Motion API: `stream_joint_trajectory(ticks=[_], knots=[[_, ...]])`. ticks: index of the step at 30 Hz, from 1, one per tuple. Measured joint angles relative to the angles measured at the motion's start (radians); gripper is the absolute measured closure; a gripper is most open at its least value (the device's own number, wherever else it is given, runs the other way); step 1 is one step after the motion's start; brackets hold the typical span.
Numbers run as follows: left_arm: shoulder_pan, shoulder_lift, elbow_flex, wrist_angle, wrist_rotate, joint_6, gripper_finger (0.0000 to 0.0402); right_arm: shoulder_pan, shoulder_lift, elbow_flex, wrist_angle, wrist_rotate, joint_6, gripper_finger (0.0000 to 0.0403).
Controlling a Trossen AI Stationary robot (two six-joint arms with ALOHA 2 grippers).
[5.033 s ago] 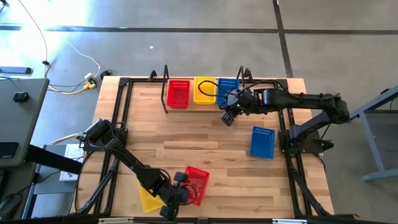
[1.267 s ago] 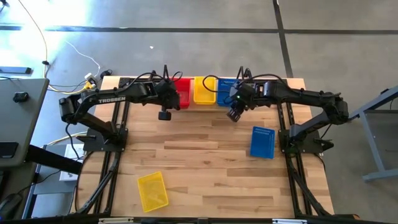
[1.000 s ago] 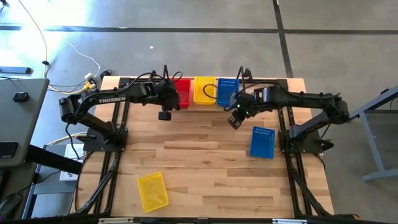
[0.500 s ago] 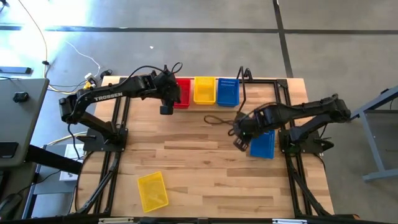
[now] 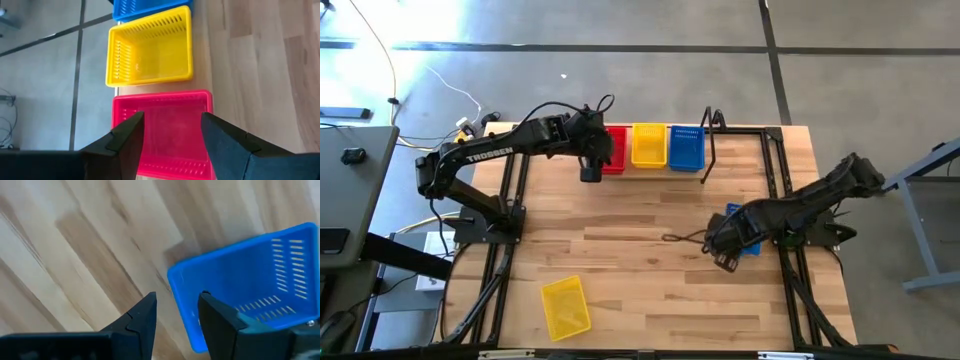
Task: Stack baskets on shelf by color
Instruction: Stack the blue bin on top of the blue bin
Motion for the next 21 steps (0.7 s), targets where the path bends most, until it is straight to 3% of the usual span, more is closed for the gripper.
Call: stream_joint_trajectory(ticks=[7,21], knots=[[0.000,0.000,0.000,-0.001,-0.030,-0.026,0.0217,0.075,0.000,-0.099,0.058,-0.029,-0.115,0.0273],[0.000,0.000,0.000,-0.009,-0.034,-0.078,0.0218,0.147,0.000,-0.193,0.092,0.061,-0.153,0.0273]])
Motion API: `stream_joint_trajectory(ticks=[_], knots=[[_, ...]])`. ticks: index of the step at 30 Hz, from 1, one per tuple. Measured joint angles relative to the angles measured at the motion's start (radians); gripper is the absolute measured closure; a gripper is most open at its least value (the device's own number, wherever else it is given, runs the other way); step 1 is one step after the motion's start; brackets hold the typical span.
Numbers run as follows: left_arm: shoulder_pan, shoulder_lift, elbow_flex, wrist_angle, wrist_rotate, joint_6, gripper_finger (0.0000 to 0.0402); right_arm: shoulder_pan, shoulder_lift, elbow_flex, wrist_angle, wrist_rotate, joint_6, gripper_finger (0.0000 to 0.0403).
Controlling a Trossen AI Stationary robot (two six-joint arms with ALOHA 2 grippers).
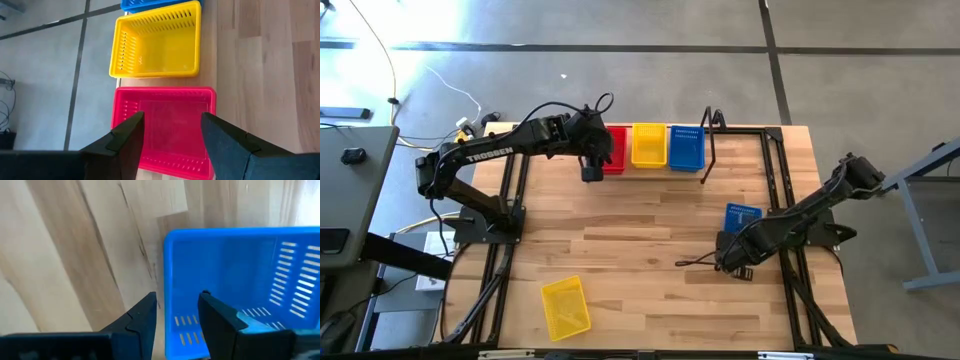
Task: Stack baskets on shelf by color
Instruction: Stack the blue bin on top of the blue bin
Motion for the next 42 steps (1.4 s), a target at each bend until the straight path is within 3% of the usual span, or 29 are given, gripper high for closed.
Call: stream_joint_trajectory(ticks=[15,19,25,33,42], knots=[[0.000,0.000,0.000,-0.004,0.000,0.003,0.0218,-0.014,0.000,-0.156,0.161,-0.078,0.037,0.0274],[0.000,0.000,0.000,-0.004,0.000,0.003,0.0218,-0.036,0.000,-0.177,0.206,-0.090,0.055,0.0302],[0.000,0.000,0.000,-0.006,0.000,0.003,0.0218,-0.051,0.000,-0.175,0.256,-0.108,0.053,0.0391],[0.000,0.000,0.000,-0.007,0.000,0.003,0.0218,-0.051,-0.005,-0.146,0.319,-0.181,0.107,0.0400],[0.000,0.000,0.000,-0.007,0.000,0.003,0.0218,-0.077,-0.005,0.000,0.328,-0.113,0.077,0.0403]])
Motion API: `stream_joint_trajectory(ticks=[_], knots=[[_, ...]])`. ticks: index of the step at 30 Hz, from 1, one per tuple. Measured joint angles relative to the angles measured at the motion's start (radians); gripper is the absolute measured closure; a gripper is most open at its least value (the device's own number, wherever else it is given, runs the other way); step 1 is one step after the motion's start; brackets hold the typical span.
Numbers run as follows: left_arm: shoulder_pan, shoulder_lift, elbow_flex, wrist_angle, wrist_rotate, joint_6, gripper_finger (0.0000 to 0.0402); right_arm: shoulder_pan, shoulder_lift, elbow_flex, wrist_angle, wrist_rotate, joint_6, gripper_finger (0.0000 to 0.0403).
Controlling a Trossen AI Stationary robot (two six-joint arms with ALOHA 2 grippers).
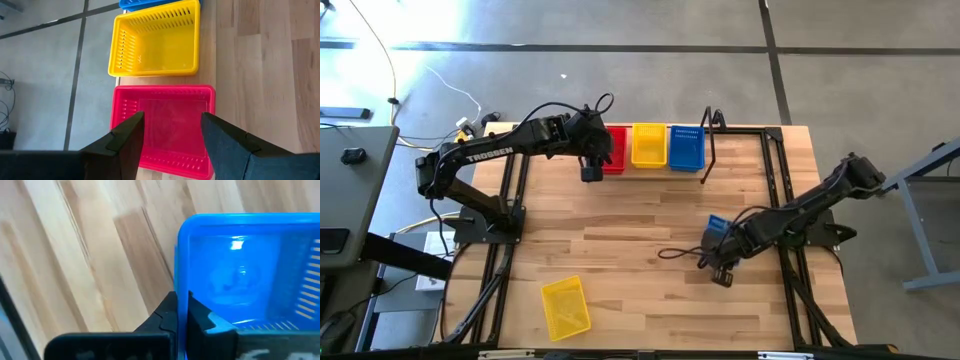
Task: Stack baskets on shelf by color
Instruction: Stack the blue bin on top of the blue bin
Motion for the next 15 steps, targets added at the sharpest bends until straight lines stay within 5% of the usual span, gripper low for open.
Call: stream_joint_trajectory(ticks=[15], knots=[[0.000,0.000,0.000,-0.001,0.001,-0.082,0.0218,-0.213,0.000,0.205,0.041,0.003,-0.409,0.0403]])
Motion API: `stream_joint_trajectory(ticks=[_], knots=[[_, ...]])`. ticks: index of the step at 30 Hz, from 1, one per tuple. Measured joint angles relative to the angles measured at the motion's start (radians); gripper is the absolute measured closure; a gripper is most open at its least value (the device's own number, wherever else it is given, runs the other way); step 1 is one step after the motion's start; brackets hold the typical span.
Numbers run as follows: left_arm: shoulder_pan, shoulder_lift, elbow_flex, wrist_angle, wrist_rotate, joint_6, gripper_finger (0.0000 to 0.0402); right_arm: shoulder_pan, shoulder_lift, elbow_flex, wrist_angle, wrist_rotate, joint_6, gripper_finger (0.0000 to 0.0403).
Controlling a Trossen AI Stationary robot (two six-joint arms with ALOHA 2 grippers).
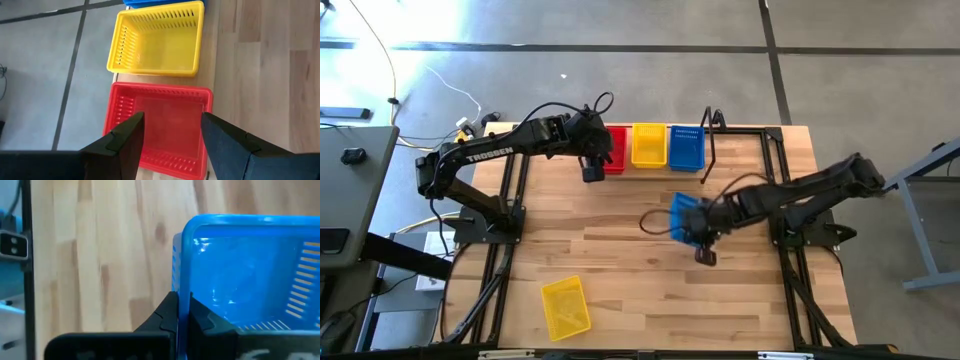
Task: Stack baskets on shelf by color
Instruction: Stack the blue bin on top of the blue bin
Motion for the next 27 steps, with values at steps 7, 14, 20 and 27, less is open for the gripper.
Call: stream_joint_trajectory(ticks=[7,14,20,27], knots=[[0.000,0.000,0.000,-0.010,0.001,-0.048,0.0218,-0.135,0.000,0.086,0.025,0.055,-0.235,0.0403],[0.000,0.000,0.000,-0.011,0.001,-0.100,0.0218,-0.261,0.000,0.145,0.024,0.151,-0.397,0.0403],[0.000,0.000,0.000,-0.011,0.001,-0.135,0.0218,-0.377,0.008,0.149,0.009,0.190,-0.487,0.0403],[0.000,0.000,0.000,-0.011,0.002,-0.154,0.0218,-0.477,0.082,0.150,-0.058,0.190,-0.612,0.0403]])
